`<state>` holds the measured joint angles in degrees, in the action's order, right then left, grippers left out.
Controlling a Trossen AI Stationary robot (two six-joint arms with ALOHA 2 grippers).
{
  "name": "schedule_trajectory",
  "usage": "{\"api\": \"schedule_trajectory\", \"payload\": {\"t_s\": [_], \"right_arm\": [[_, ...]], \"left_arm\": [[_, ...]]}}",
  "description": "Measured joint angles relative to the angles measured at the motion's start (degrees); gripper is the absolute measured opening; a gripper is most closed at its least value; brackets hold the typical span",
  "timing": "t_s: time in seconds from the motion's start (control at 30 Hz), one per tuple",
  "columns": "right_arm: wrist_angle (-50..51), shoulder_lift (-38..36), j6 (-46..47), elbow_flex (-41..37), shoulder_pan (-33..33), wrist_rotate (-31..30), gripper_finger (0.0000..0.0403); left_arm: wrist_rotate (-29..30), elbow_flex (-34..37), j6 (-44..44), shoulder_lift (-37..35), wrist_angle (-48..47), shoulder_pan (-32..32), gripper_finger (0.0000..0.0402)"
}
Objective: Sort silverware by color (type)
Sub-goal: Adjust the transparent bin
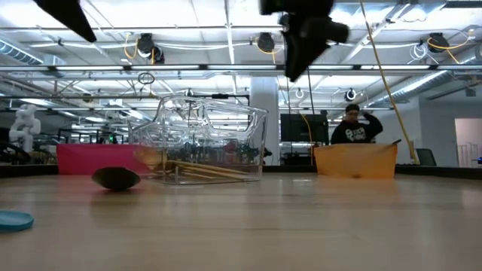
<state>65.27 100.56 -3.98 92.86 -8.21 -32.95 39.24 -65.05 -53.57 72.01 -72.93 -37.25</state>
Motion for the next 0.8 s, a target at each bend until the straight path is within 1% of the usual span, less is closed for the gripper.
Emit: {"api": "schedule_trajectory", "payload": {"t_s": [0.07, 0.13, 0.2, 0.3, 0.43, 0.53, 0.6, 0.8], "right_arm": [[-7.82, -5.90, -1.39, -8.88, 0.42, 1.55, 0.0139], [-16.35, -11.60, -2.97, -17.01, 0.51, 2.28, 0.0136], [-23.24, -16.38, -4.74, -23.34, 0.51, 2.28, 0.0133], [-31.18, -21.99, -6.02, -29.99, 0.41, 3.27, 0.0130], [-35.44, -27.44, -5.94, -35.57, 0.38, 3.65, 0.0130], [-37.30, -30.68, -4.84, -38.81, 0.38, 5.28, 0.0130], [-37.63, -32.59, -3.98, -40.41, 0.40, 6.23, 0.0130], [-37.75, -36.43, -1.32, -43.44, 0.38, 6.22, 0.0130]], "left_arm": [[-0.31, 1.78, 1.66, 0.00, 0.53, 1.39, 0.0115], [-0.62, 4.27, 4.46, -0.02, 3.14, 3.28, 0.0111], [-1.53, 7.00, 8.41, 0.00, 7.66, 5.30, 0.0100], [-2.16, 11.04, 12.99, 0.00, 13.85, 8.42, 0.0076], [-4.88, 15.56, 17.14, 0.00, 19.04, 12.75, 0.0035], [-5.35, 17.84, 20.09, 0.00, 21.36, 14.51, 0.0008], [-5.31, 19.31, 21.89, 0.00, 23.94, 15.50, 0.0006], [-5.25, 24.23, 28.45, 0.00, 35.57, 20.74, 0.0005]]}}
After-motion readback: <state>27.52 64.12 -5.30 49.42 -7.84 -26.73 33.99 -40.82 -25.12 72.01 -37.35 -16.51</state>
